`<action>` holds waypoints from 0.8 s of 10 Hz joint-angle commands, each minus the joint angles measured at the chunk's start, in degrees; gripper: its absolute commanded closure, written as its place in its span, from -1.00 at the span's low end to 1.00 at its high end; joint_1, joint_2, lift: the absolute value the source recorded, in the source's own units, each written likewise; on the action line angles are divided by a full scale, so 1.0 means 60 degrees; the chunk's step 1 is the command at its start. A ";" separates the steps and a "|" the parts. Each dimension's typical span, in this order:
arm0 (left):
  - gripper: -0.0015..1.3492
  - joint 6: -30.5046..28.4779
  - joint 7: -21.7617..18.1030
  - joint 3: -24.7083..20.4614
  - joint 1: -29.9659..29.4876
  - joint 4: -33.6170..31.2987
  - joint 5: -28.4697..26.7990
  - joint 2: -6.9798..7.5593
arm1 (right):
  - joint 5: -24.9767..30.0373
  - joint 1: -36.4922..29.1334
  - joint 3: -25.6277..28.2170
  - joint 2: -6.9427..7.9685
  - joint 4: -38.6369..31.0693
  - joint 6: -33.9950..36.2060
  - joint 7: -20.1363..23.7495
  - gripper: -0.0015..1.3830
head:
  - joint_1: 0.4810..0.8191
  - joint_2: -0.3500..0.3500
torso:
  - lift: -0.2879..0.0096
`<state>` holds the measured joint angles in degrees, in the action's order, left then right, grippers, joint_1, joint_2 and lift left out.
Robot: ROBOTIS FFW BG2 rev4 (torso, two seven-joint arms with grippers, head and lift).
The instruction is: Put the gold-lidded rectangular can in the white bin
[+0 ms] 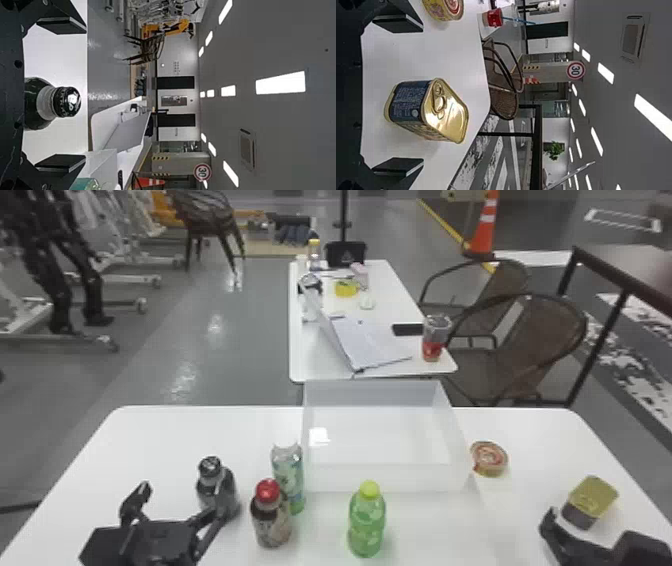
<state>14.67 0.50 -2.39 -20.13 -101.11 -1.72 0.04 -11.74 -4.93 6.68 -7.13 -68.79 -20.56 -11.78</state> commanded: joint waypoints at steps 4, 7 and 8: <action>-0.77 0.0016 -0.0390 -0.0305 0.0030 0.0064 -0.0168 -0.0032 | -0.0050 0.0616 0.0000 -0.0188 0.0699 0.0014 0.0000 -0.83 | -0.60 0.00 | 0.26; -0.77 0.0045 -0.0478 -0.0364 0.0001 0.0079 -0.0109 -0.0032 | -0.0079 0.0806 0.0000 -0.0217 0.1036 0.0014 0.0000 -0.83 | -0.60 0.00 | 0.26; -0.77 0.0060 -0.0493 -0.0364 0.0001 0.0079 -0.0109 -0.0032 | -0.0123 0.0894 0.0000 -0.0232 0.1197 0.0014 0.0000 -0.83 | -0.60 0.00 | 0.26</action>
<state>15.01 -2.42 -4.55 -20.12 -100.64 -2.40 0.00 -12.32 0.09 6.68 -8.45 -62.22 -20.48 -11.77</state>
